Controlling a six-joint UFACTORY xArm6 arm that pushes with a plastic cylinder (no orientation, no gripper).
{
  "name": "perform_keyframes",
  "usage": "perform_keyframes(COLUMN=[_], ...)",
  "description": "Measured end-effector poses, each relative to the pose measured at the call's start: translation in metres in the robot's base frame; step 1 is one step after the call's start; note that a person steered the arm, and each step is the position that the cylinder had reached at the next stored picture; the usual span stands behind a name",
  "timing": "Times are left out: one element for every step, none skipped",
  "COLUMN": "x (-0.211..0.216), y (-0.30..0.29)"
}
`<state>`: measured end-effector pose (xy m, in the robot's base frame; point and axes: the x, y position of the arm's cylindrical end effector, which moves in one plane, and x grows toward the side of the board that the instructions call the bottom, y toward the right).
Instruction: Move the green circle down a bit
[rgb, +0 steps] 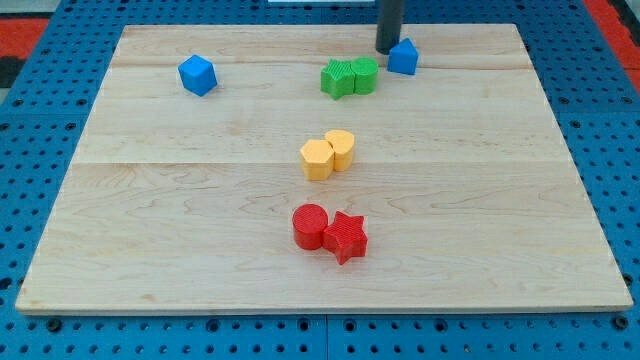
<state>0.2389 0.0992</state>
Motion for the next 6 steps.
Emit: perform_keyframes(x=[-0.002, -0.002, -0.002, -0.047, -0.047, -0.044], y=[0.009, 0.009, 0.009, 0.03, 0.022, -0.015])
